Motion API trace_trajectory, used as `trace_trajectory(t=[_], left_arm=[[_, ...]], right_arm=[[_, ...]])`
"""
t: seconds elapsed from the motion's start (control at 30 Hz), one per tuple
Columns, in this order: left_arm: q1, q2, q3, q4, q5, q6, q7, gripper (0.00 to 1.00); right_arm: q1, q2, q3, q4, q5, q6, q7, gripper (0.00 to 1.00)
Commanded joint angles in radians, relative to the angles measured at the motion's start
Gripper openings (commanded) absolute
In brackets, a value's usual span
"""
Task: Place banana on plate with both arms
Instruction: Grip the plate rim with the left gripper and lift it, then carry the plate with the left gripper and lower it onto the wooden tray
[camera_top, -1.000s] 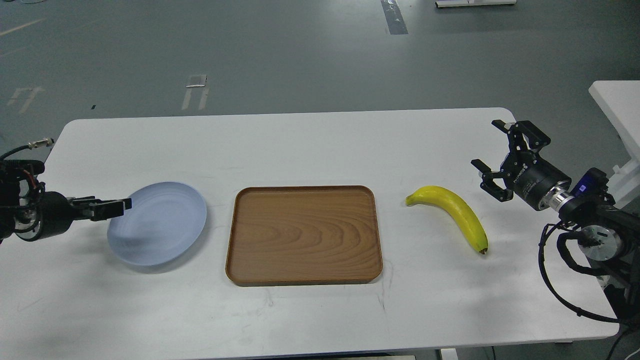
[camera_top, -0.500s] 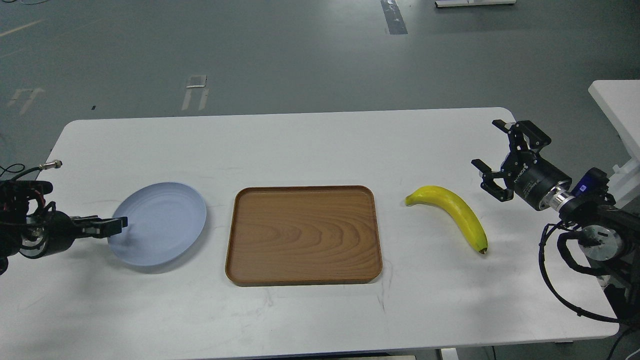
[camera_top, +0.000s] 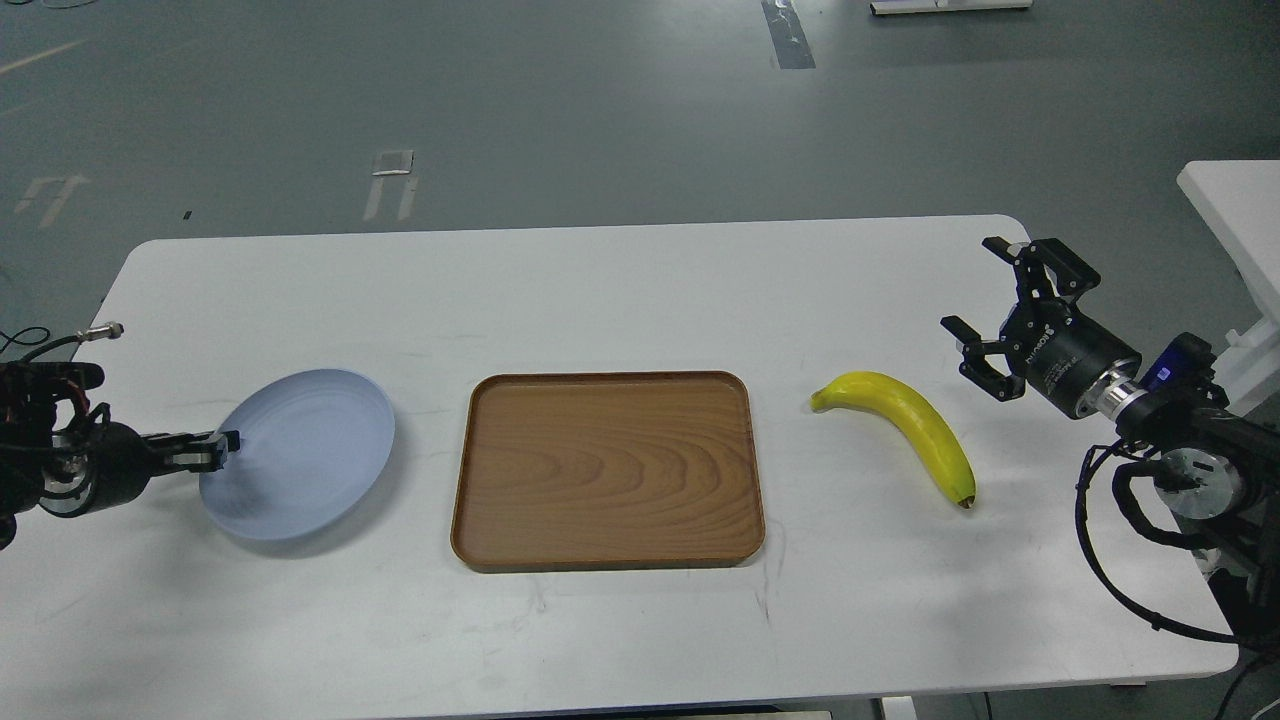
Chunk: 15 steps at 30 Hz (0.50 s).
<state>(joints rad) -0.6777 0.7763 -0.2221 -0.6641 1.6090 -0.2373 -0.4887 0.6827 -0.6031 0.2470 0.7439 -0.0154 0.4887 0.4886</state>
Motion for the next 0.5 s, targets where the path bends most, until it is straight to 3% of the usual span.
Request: trace_trajectory(t=[0.0, 0.23, 0.37, 0.47], left_arm=[[-0.013, 0.0, -0.002, -0.003, -0.011, 0.0, 0.0, 0.0], [-0.091, 0.0, 0.0, -0.025, -0.081, -0.014, 0.0, 0.0], [-0.207, 0.0, 0.0, -0.127, -0.096, -0.114, 0.0, 0.0], [-0.272, -0.011, 0.0, -0.202, -0.104, -0.145, 0.0, 0.0]], right_arm=[[0.0, -0.001, 0.0, 0.0, 0.0, 0.0, 0.0, 1.0], [0.001, -0.004, 0.0, 0.0, 0.0, 0.0, 0.0, 1.0], [0.001, -0.007, 0.0, 0.0, 0.0, 0.0, 0.0, 1.0], [0.003, -0.007, -0.002, 0.0, 0.0, 0.0, 0.0, 1.0]])
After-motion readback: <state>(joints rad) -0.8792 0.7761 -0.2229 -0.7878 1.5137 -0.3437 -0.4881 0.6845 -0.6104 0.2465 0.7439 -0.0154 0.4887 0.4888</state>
